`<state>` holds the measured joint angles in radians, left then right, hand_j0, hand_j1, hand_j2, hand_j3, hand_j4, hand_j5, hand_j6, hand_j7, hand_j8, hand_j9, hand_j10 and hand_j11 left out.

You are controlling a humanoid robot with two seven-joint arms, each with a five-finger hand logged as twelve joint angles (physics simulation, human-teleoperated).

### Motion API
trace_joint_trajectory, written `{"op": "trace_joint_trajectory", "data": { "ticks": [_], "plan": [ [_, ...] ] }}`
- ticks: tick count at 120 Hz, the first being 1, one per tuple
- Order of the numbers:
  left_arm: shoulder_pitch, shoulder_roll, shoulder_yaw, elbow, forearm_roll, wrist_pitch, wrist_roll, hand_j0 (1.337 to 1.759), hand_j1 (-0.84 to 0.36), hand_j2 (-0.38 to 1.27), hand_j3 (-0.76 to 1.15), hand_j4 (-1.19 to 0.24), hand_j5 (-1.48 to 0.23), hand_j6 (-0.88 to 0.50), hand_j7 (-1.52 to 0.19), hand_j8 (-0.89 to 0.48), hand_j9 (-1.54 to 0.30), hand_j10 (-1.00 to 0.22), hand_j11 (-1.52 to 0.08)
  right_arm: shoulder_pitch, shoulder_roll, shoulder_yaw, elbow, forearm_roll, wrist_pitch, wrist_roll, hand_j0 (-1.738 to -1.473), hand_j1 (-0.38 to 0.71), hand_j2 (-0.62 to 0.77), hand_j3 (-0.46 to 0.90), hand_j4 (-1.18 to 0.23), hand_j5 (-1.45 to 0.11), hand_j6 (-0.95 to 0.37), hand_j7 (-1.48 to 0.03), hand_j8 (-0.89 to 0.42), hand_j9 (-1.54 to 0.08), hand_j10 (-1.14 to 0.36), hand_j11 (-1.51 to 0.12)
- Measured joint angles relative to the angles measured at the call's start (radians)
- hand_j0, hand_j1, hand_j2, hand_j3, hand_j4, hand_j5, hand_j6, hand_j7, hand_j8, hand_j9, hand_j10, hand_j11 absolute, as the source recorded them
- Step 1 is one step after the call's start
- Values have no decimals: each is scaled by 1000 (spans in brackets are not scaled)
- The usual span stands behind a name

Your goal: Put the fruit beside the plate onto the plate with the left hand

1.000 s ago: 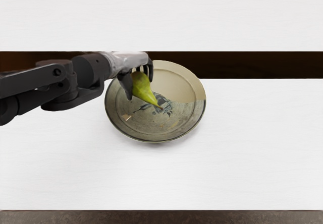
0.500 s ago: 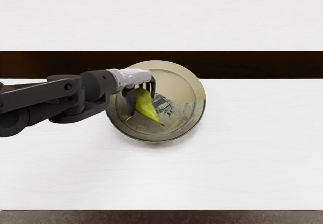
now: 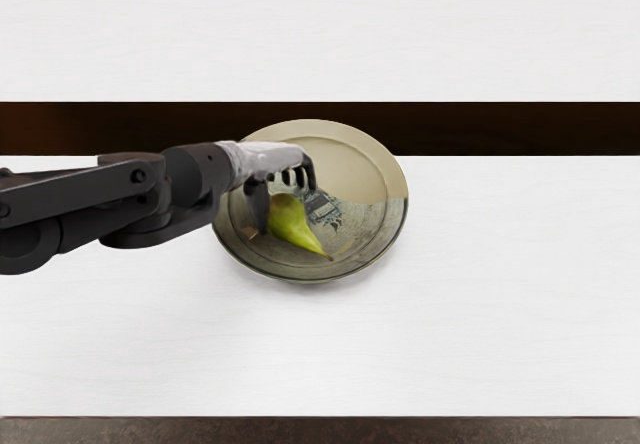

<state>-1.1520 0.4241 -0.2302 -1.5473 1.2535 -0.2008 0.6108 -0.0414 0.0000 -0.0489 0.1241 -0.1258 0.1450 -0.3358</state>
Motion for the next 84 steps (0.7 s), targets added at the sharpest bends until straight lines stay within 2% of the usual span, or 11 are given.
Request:
{"op": "trace_joint_trajectory", "data": {
  "ticks": [31,44,56,68,84],
  "plan": [
    [-23,9,-8,-6,-4,-1,0,1658,18,88,0,-289,-383,-273,-383,-281,-384,-295,-384,0,0,0,0,0,0,1,-1658,-349,0,0,0,0,0,0,0,0,0,0],
    [-35,14,-22,-10,-38,-15,0,1658,110,60,0,-209,-275,-200,-275,-204,-275,-212,-275,0,0,0,0,0,1,1,-1658,-349,0,0,0,0,0,0,0,0,0,0],
    [-31,88,-125,-11,-194,-131,0,1658,191,40,0,-139,-182,-134,-182,-137,-182,-141,-182,0,0,0,0,0,1,1,-1658,-349,0,0,0,0,0,0,0,0,0,0],
    [-29,198,-262,-11,-422,-293,0,1658,241,26,0,-95,-123,-92,-123,-94,-123,-96,-123,0,0,0,0,0,1,1,-1658,-349,0,0,0,0,0,0,0,0,0,0],
    [-31,316,-354,-9,-717,-378,0,1658,281,16,0,-60,-77,-59,-77,-60,-77,-60,-77,0,0,0,0,0,1,2,-1658,-349,0,0,0,0,0,0,0,0,0,0]
  ]
}}
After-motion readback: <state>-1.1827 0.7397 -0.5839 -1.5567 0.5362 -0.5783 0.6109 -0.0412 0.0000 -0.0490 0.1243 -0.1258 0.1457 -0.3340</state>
